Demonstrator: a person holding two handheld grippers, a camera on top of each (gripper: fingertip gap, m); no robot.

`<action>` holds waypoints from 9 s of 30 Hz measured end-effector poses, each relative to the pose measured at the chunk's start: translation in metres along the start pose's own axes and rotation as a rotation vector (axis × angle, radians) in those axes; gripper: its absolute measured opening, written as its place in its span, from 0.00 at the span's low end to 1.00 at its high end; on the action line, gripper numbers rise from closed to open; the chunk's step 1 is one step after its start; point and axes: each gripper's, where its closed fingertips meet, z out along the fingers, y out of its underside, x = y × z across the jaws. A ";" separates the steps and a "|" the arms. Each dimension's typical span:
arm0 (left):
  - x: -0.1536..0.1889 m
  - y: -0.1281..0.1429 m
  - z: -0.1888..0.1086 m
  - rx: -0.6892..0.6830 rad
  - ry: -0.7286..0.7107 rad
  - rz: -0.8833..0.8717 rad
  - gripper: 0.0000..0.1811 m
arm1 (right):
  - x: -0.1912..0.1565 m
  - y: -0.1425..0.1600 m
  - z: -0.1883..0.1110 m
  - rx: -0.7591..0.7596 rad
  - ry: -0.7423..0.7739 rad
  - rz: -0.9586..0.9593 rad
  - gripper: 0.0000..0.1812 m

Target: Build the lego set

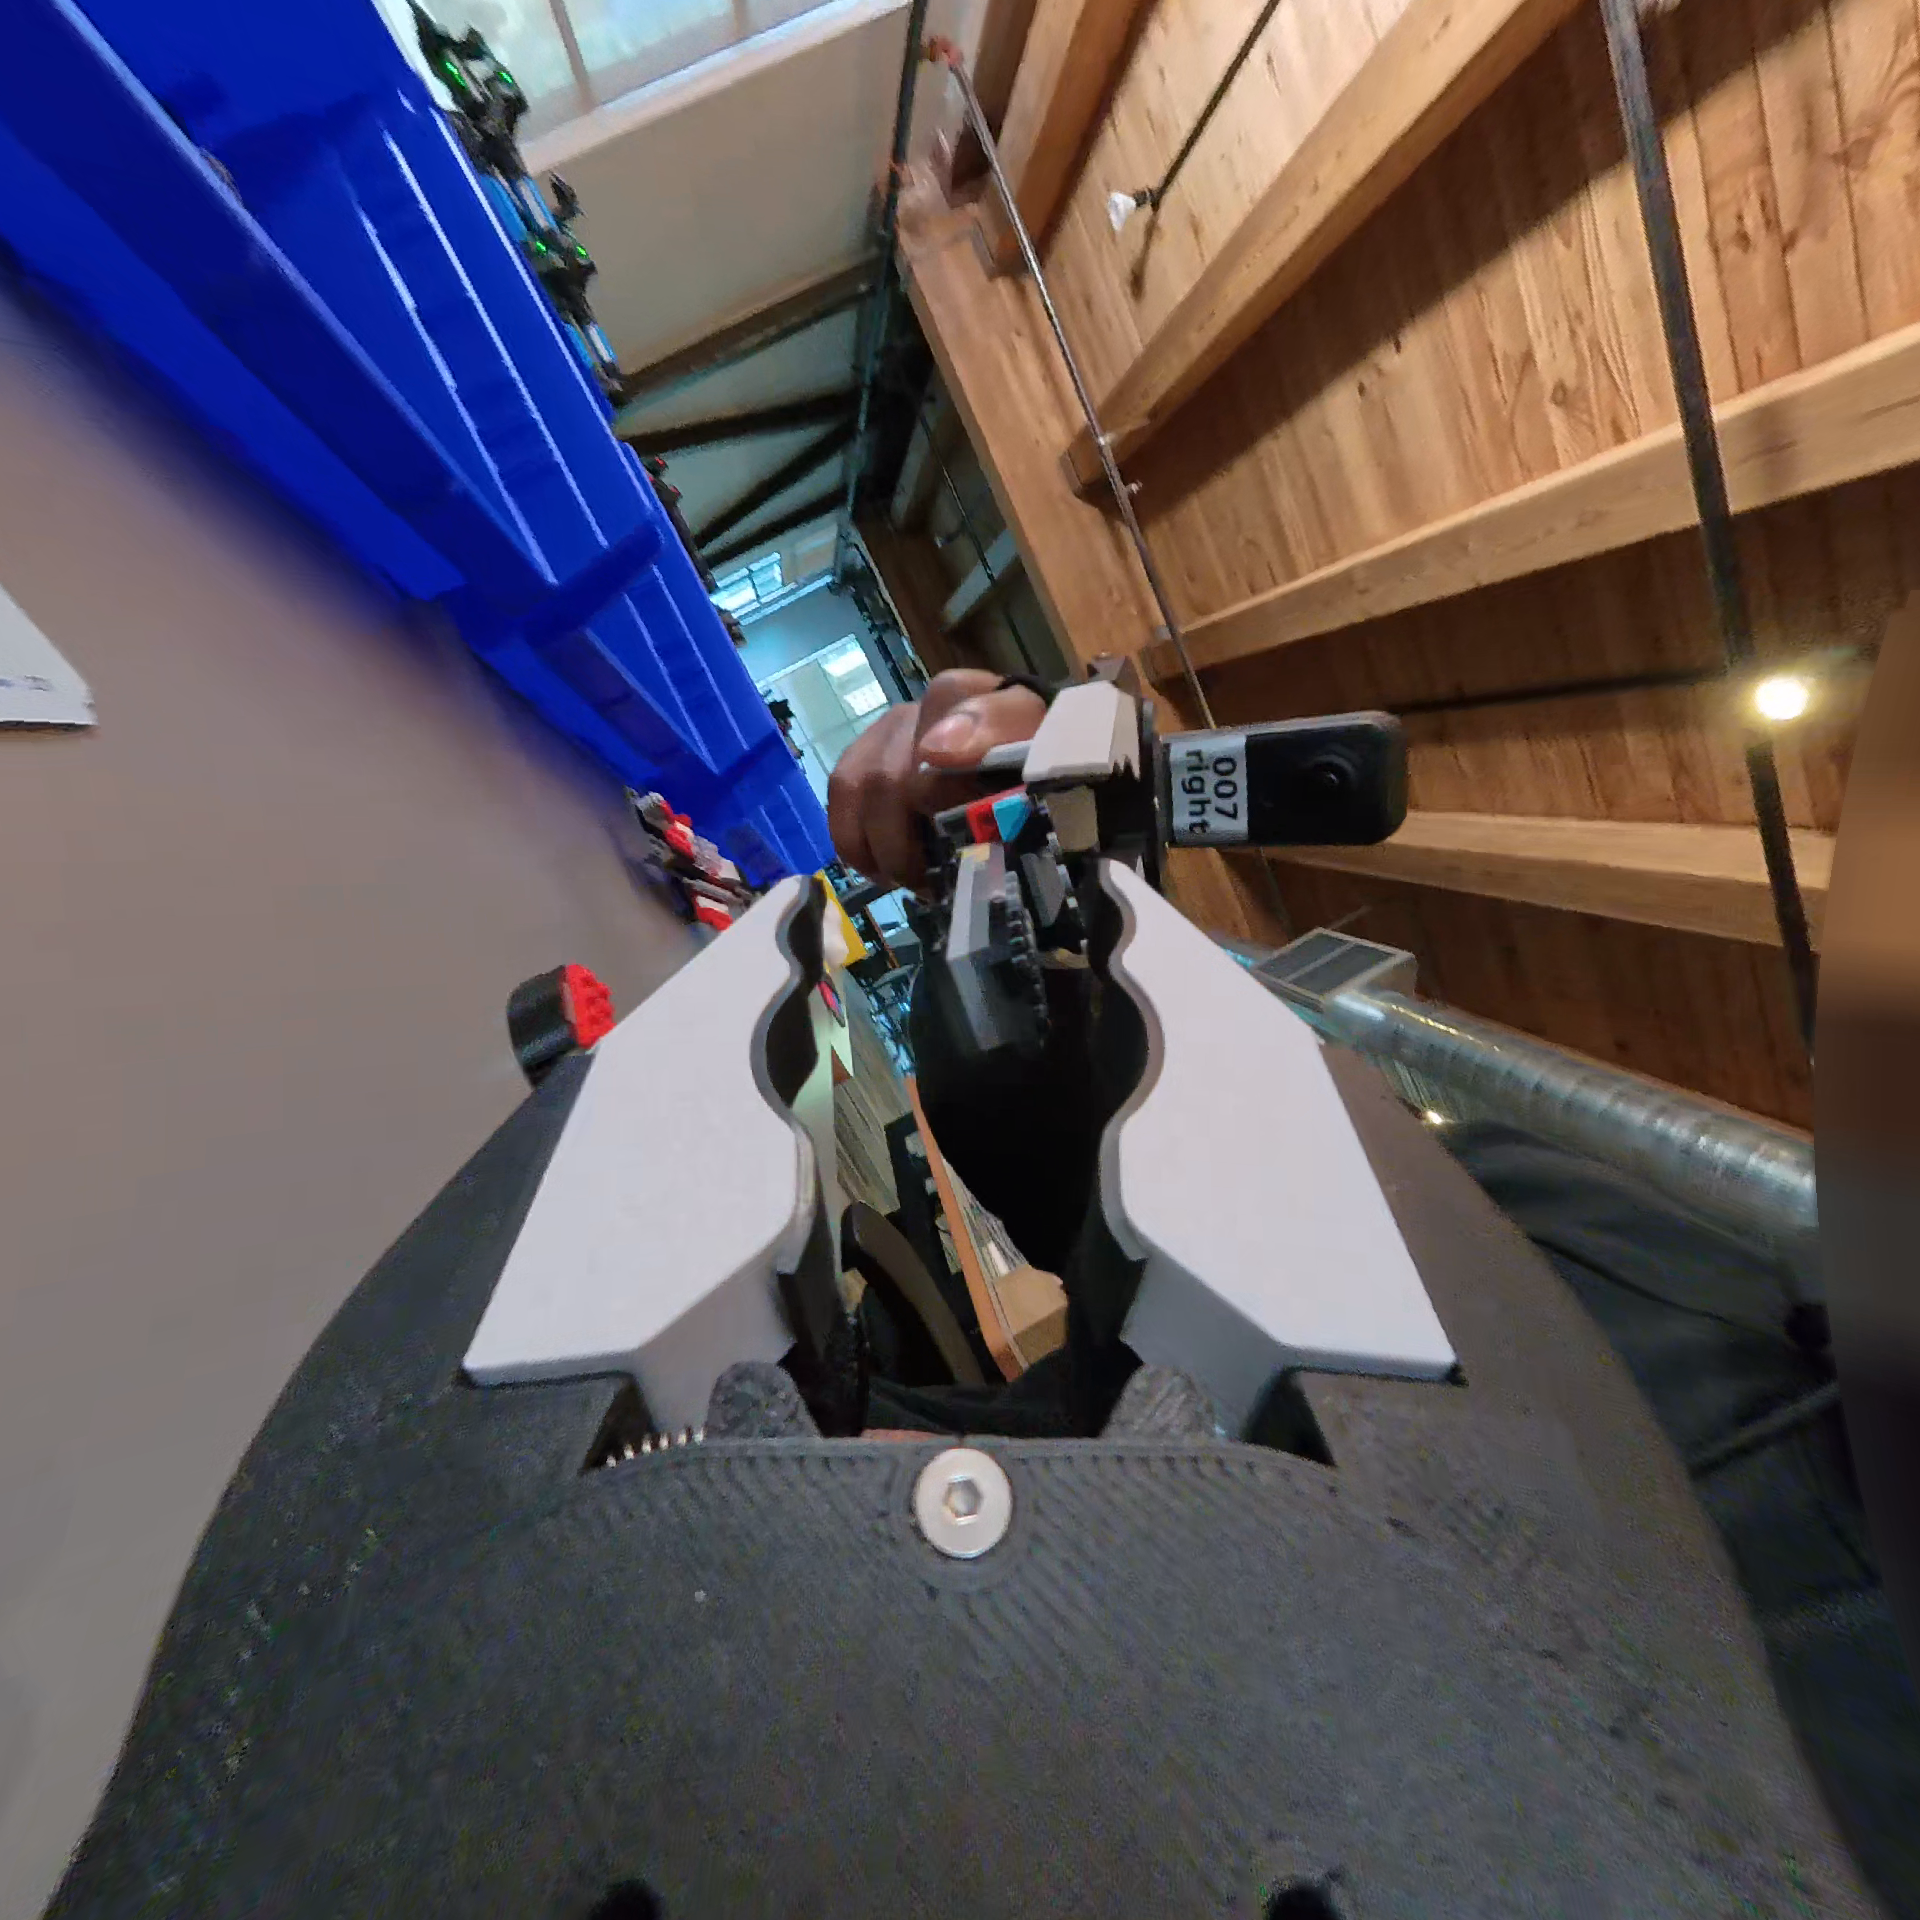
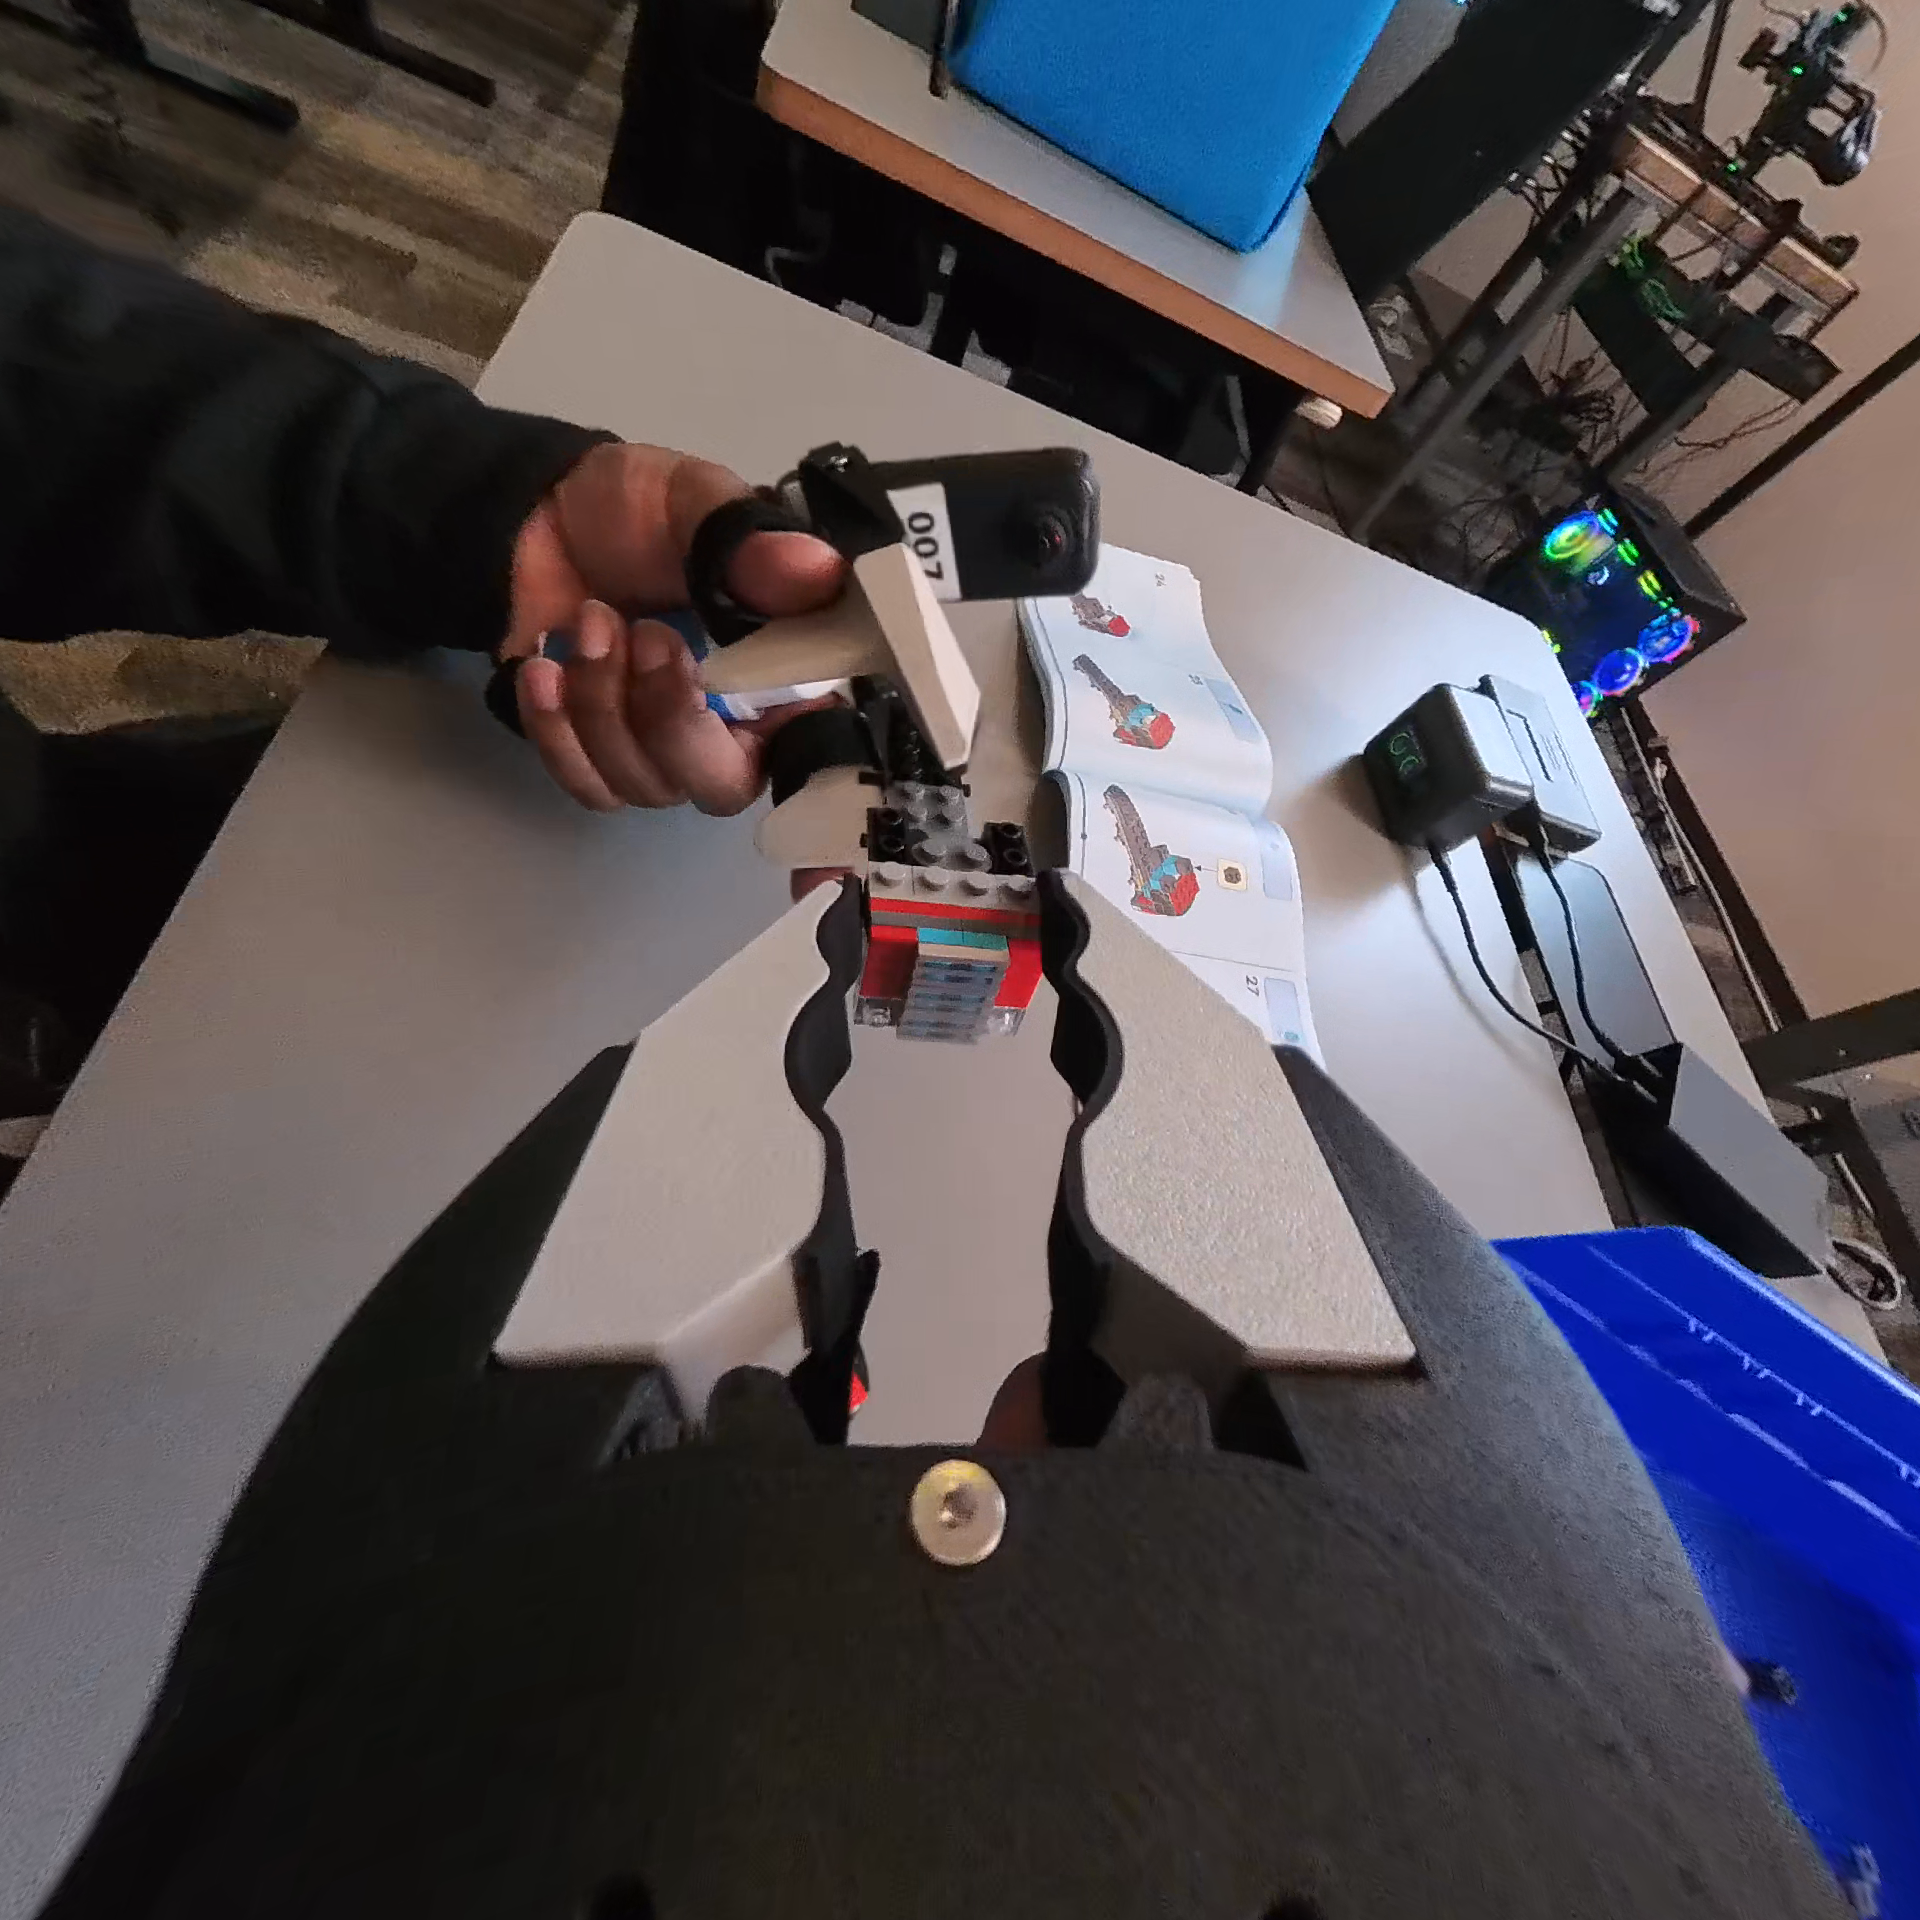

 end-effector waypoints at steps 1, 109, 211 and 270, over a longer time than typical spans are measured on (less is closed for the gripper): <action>0.002 0.002 0.002 -0.011 0.011 0.003 0.28 | -0.001 0.000 0.000 -0.003 -0.010 -0.009 0.19; -0.031 -0.031 -0.037 0.140 -0.148 0.008 0.13 | -0.024 0.150 -0.008 -0.421 0.269 0.578 0.15; -0.041 -0.054 -0.035 0.362 -0.442 0.145 0.13 | 0.059 0.032 0.050 -0.065 0.549 0.952 0.13; -0.066 -0.049 -0.033 0.522 -0.411 -0.074 0.13 | 0.068 0.050 0.065 -0.002 0.641 1.136 0.19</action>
